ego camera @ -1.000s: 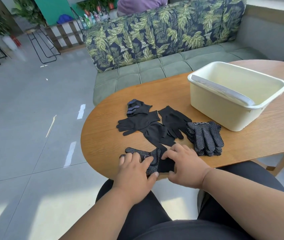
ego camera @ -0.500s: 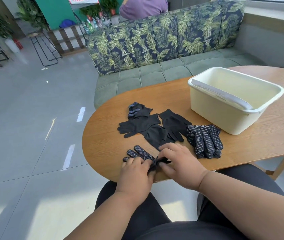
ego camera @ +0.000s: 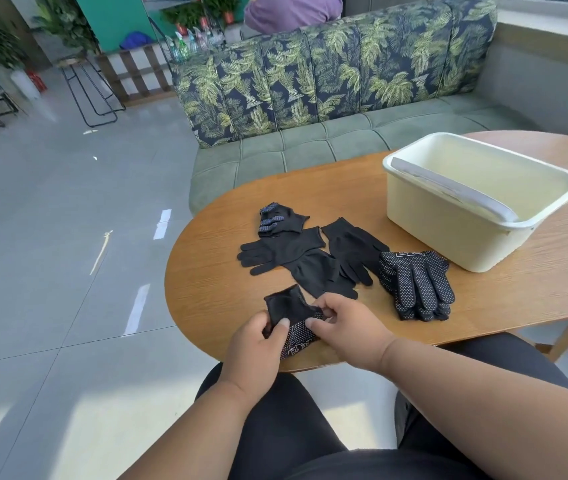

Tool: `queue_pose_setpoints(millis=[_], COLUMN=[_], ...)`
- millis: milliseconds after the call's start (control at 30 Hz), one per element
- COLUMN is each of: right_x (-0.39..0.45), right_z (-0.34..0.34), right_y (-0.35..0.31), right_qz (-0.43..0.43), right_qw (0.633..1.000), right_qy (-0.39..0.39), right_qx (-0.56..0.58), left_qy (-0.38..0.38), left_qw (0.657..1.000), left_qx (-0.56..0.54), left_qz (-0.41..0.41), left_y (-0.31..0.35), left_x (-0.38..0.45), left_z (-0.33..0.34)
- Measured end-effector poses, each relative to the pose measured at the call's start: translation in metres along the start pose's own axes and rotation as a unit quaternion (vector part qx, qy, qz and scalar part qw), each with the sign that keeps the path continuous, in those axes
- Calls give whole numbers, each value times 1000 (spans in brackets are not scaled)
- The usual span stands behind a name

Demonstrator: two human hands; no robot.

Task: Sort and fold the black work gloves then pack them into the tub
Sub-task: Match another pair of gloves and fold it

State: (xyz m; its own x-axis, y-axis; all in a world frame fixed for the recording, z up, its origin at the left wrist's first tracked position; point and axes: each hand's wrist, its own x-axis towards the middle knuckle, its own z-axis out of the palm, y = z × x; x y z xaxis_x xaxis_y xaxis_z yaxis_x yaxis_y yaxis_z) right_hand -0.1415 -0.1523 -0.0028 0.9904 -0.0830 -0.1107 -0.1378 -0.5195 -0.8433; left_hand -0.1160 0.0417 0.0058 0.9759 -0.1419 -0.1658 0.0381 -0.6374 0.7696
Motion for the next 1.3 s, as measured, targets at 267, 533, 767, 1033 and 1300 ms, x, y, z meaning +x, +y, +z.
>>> queue_pose_setpoints(millis=[267, 533, 767, 1033, 1300], right_x=[23, 27, 15, -5, -10], right_z=[5, 14, 9, 4, 1], right_y=[-4, 0, 5, 6, -4], right_qz=[42, 44, -8, -94, -95], right_qw=[997, 990, 992, 975, 972], right_qy=[2, 19, 27, -44, -8], right_qx=[-70, -133, -123, -195, -213], left_qy=[101, 104, 59, -49, -52], left_qw=[988, 988, 979, 945, 963], left_qx=[102, 100, 163, 262, 213], left_qz=[-60, -58, 104, 187, 155], left_y=[0, 4, 6, -4, 10], left_x=[16, 19, 2, 0, 0], left_z=[3, 9, -7, -14, -18])
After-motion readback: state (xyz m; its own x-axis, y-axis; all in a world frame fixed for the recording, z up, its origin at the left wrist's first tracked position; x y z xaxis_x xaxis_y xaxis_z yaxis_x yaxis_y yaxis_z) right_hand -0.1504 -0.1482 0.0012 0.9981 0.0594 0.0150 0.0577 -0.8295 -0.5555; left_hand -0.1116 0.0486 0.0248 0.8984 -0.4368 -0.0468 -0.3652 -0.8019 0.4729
